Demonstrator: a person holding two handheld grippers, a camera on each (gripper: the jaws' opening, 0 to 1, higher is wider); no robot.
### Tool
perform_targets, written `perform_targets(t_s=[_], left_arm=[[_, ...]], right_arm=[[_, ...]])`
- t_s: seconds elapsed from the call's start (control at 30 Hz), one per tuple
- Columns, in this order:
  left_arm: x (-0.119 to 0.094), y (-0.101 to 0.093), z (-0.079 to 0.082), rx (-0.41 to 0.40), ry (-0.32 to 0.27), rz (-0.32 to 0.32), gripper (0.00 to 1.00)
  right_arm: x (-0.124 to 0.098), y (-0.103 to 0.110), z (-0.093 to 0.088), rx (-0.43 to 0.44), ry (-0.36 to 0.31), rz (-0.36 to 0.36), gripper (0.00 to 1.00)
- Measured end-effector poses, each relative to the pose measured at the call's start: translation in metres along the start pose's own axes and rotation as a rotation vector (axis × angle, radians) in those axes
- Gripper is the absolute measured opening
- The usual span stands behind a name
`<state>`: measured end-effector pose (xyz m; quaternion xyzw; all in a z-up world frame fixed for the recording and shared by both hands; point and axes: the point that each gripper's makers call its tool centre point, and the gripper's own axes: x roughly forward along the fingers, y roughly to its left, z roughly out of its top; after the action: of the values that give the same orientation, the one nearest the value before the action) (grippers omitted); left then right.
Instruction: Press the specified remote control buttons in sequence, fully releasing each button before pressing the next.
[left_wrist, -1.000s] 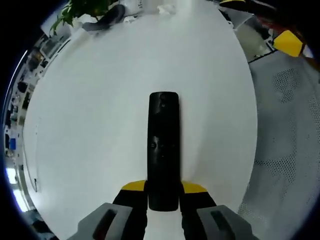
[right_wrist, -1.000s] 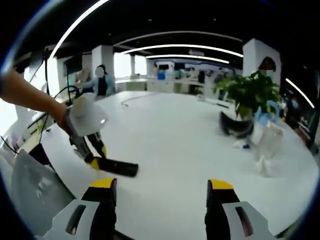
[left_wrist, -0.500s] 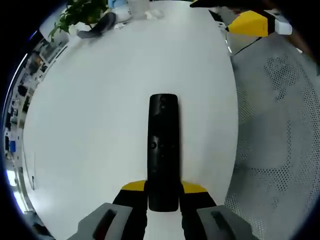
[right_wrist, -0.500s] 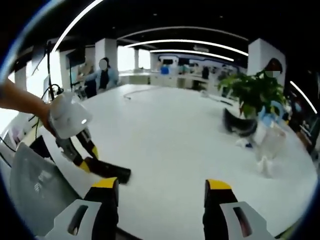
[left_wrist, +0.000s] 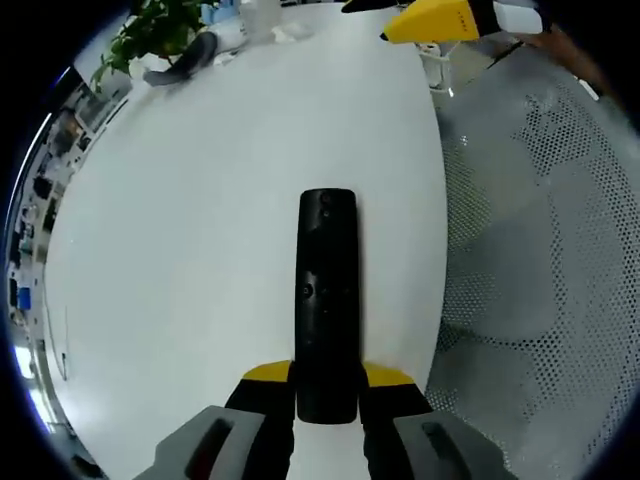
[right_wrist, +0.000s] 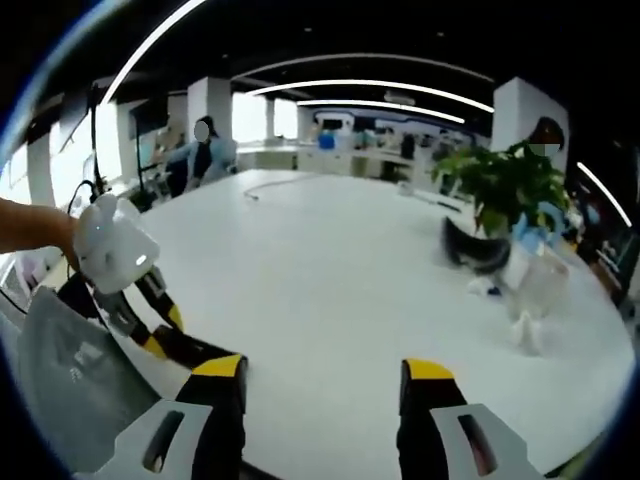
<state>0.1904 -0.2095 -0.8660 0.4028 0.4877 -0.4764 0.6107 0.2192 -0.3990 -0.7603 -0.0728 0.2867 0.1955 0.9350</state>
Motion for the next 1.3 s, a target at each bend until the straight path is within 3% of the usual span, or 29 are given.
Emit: perform_targets(t_s=[0.2, 0.33, 0.43, 0.67, 0.73, 0.97, 1.03, 1.17, 1.3], left_arm=[[0.0, -0.011, -0.001, 0.007, 0.037, 0.0, 0.23], [-0.001, -0.014, -0.003, 0.008, 0.024, 0.001, 0.23], [-0.002, -0.014, -0.004, -0.011, -0.014, -0.005, 0.24], [-0.003, -0.014, -0.004, -0.051, -0.138, 0.013, 0.24], [-0.003, -0.014, -0.003, -0.086, -0.175, 0.008, 0.24], [-0.003, -0.014, -0.004, -0.077, -0.245, 0.014, 0.24], [-0.004, -0.015, -0.003, -0.088, -0.286, 0.02, 0.24], [-0.004, -0.021, 0.002, -0.107, -0.386, 0.036, 0.24], [-0.004, -0.029, 0.007, -0.112, -0.448, 0.042, 0.24]], right_arm=[[0.0, 0.01, 0.008, 0.03, 0.0, 0.052, 0.47], [0.004, 0.013, 0.018, 0.033, -0.012, 0.063, 0.41], [0.014, 0.021, 0.03, 0.095, -0.023, 0.087, 0.31], [0.033, 0.032, 0.046, 0.199, -0.069, 0.061, 0.0], [0.04, 0.039, 0.043, 0.22, -0.055, 0.085, 0.0], [0.053, 0.06, 0.015, 0.237, 0.066, 0.153, 0.0], [0.056, 0.063, 0.0, 0.258, 0.114, 0.167, 0.0], [0.053, 0.069, 0.0, 0.28, 0.128, 0.202, 0.0], [0.053, 0.075, -0.013, 0.269, 0.201, 0.219, 0.0]])
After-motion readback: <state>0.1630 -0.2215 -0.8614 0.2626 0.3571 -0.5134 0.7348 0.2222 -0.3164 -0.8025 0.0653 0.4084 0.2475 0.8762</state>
